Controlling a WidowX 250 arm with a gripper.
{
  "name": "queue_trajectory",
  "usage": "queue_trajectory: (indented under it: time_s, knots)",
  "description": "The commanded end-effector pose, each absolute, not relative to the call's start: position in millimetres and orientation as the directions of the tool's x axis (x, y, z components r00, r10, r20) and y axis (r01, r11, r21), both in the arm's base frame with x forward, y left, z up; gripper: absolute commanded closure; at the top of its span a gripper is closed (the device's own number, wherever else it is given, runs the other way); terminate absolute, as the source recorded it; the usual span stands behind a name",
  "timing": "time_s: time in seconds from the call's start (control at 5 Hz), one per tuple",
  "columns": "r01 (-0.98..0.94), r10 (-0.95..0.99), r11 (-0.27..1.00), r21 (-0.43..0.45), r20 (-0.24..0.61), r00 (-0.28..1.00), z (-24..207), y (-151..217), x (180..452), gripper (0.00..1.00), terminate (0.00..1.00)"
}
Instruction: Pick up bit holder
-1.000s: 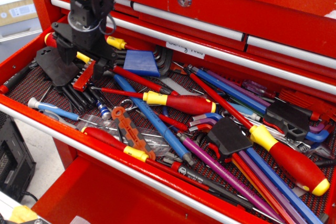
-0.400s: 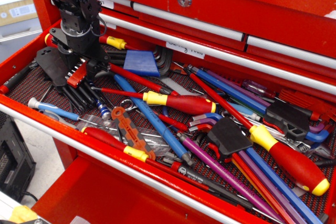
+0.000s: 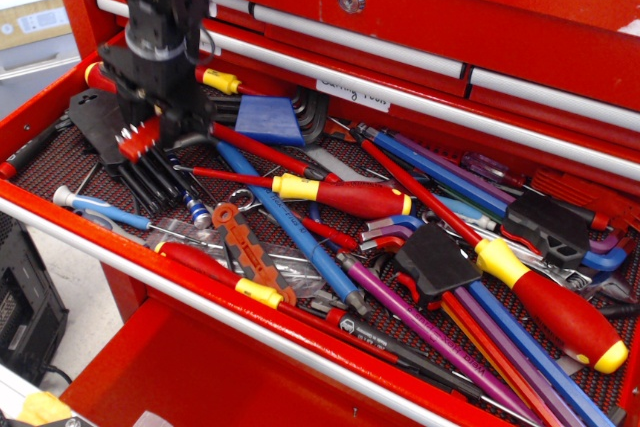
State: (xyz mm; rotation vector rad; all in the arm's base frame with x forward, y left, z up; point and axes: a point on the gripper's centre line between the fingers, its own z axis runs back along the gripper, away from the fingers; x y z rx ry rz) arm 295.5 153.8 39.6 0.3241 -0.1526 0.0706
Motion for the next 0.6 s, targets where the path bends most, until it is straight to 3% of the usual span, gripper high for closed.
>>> queue_trajectory:
  time_s: [0.0, 0.2, 0.4]
  knots:
    - [-0.103, -0.012, 0.912, 0.398, 0.276, 0.961, 142, 147, 304, 1.00, 0.00]
    - [-0.071, -0.043, 0.907, 0.415, 0.258, 0.965, 186, 135, 306, 1.00, 0.00]
    - [-0.049, -0.056, 0.912, 0.407, 0.242, 0.969, 204, 125, 309, 1.00, 1.00]
